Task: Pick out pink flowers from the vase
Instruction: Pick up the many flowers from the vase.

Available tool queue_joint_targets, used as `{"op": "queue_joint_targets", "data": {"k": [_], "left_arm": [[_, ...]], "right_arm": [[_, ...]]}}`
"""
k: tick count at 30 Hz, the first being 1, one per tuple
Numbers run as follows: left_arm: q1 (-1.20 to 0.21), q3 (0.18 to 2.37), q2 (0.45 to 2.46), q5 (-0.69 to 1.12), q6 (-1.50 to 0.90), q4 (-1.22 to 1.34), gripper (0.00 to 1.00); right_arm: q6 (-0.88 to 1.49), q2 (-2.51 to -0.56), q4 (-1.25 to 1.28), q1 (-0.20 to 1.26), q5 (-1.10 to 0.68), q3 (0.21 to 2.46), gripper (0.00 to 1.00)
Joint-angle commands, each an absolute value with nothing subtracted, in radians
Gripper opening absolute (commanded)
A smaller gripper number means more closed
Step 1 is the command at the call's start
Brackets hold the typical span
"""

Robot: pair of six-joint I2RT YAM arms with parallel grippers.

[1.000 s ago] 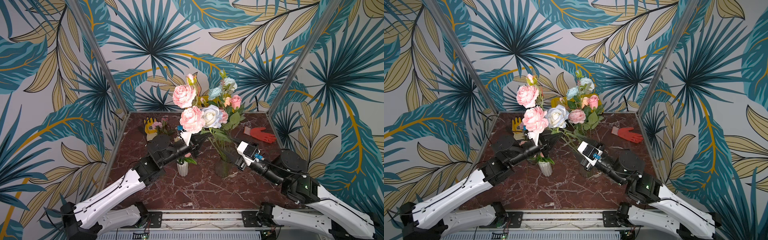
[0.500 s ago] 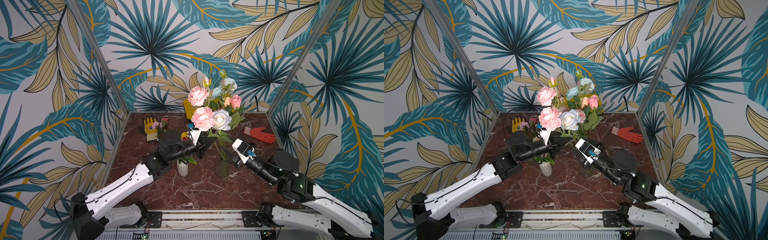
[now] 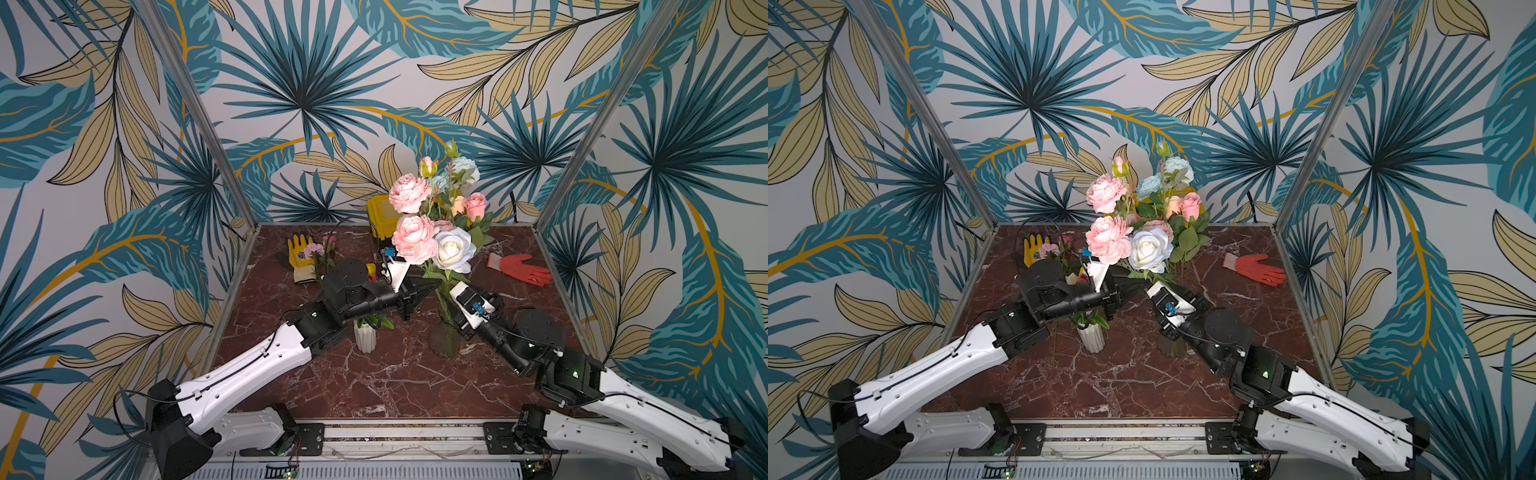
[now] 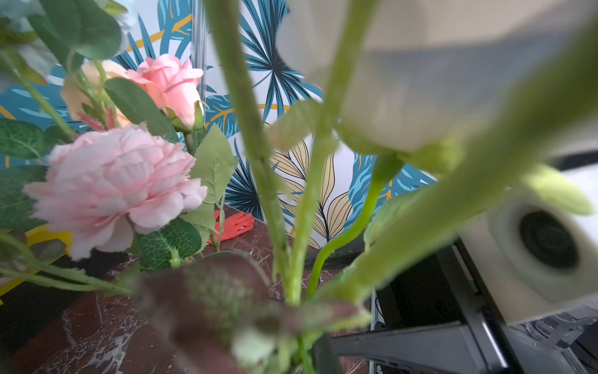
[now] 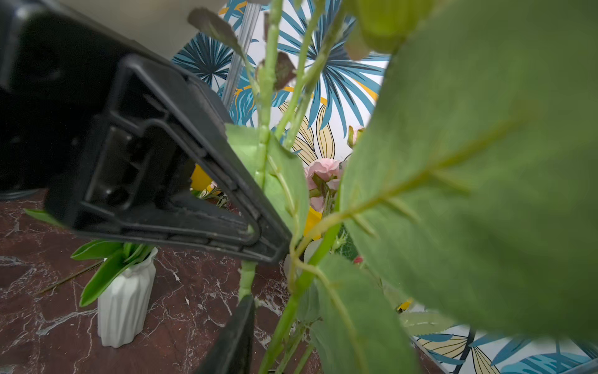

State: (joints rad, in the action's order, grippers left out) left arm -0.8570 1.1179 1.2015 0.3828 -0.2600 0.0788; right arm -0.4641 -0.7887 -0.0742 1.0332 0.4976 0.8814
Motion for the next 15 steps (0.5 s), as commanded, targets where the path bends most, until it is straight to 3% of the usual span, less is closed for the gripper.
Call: {"op": "queue_joint_targets", "data": {"k": [1, 6, 15], "left_arm": [[-0.864, 1.164, 1.19, 0.408, -0.272, 0.079, 0.0], [-0.864, 1.185, 1.199, 0.408, -0.272, 0.078, 0.0], [-0.864, 1.206, 1.212, 0.421, -0.275, 0.078, 0.0]], "right_arm": [[-0.436, -0.757, -0.012, 1.034, 0.514, 0.844, 0.39], [-0.399, -0.686, -0.028, 1.034, 0.429, 0.788, 0.33], [-0.348, -0.632, -0.09, 1.035, 0.314, 0.729, 0.34]]}}
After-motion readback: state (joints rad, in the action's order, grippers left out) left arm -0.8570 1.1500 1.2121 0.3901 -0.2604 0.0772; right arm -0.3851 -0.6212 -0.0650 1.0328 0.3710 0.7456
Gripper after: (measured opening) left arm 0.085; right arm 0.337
